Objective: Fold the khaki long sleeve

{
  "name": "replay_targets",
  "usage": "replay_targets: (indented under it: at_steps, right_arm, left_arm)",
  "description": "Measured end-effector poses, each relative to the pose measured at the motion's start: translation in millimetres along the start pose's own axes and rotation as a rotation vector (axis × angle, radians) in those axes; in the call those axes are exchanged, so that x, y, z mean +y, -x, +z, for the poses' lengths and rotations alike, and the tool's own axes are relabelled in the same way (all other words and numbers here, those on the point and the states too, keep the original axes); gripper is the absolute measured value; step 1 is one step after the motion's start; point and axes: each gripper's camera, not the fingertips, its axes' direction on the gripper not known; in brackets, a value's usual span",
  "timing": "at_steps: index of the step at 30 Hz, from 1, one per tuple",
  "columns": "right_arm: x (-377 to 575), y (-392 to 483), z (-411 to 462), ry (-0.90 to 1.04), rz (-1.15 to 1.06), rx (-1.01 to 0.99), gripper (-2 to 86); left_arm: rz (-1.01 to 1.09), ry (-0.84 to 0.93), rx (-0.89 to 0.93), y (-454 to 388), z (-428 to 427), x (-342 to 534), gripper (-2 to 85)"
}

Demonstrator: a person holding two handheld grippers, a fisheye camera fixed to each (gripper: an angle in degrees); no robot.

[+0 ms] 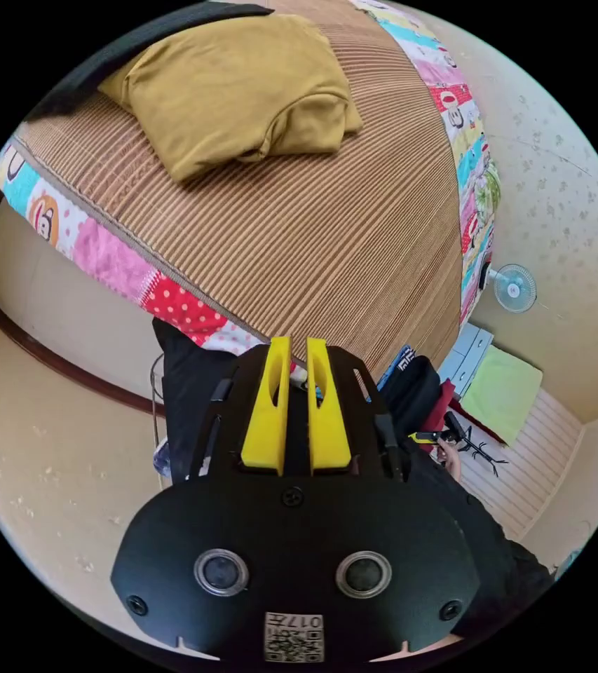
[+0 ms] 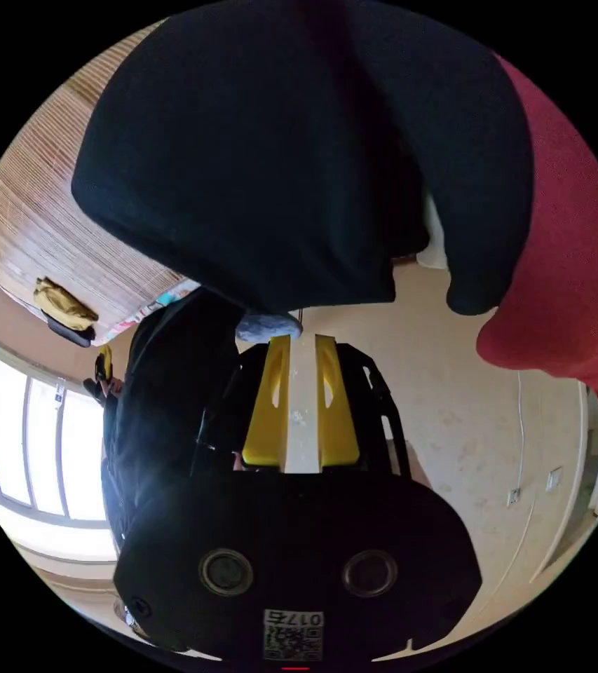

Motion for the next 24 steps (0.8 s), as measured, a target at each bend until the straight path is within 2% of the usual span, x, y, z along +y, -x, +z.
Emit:
replay_targets:
  at_steps: [4, 7, 9, 12, 15, 16, 19, 24]
  right_arm:
    - [-13.0, 83.1, 29.7, 0.091, -0.109, -0.033, 1.3]
    - [-13.5, 159.2, 48.4, 0.066, -0.304, -0.163, 0.7]
    - [1.6, 221.6, 46.9, -0.031, -0.569, -0.352, 0.5]
    - [36.2, 271.2, 35.5, -0.201, -0.823, -0.602, 0.3]
    - [71.1, 296.9, 33.7, -0.324, -1.009, -0.832, 0.2]
    - [76.7, 301.0, 35.9, -0.335, -1.025, -0.852, 0.2]
    - [105.5, 323.1, 51.5, -0.426, -0.995, -0.741, 0.2]
    - [154.3, 365.2, 78.3, -0.653, -0.636, -0.130, 0.3]
  left_arm:
    - [0.117, -0.095, -0.046, -35.7, -17.1, -26.3, 8.5]
    - [0.211, -0.080, -0.031, -66.1, -14.5, -57.8, 9.3]
    - [0.263, -0.066, -0.027, -84.2, -11.1, -76.1, 9.3]
    - [0.326, -0.067, -0.073, -109.8, -6.3, -102.1, 9.4]
    - [0.356, -0.088, -0.133, -125.7, -1.8, -126.4, 9.7]
    - [0.352, -0.103, -0.165, -129.7, -0.1, -136.0, 10.4]
    - [0.359, -0.091, -0.193, -138.4, 12.6, -162.7, 12.4]
    - [0.388, 0.015, -0.295, -138.5, 59.5, -199.6, 12.9]
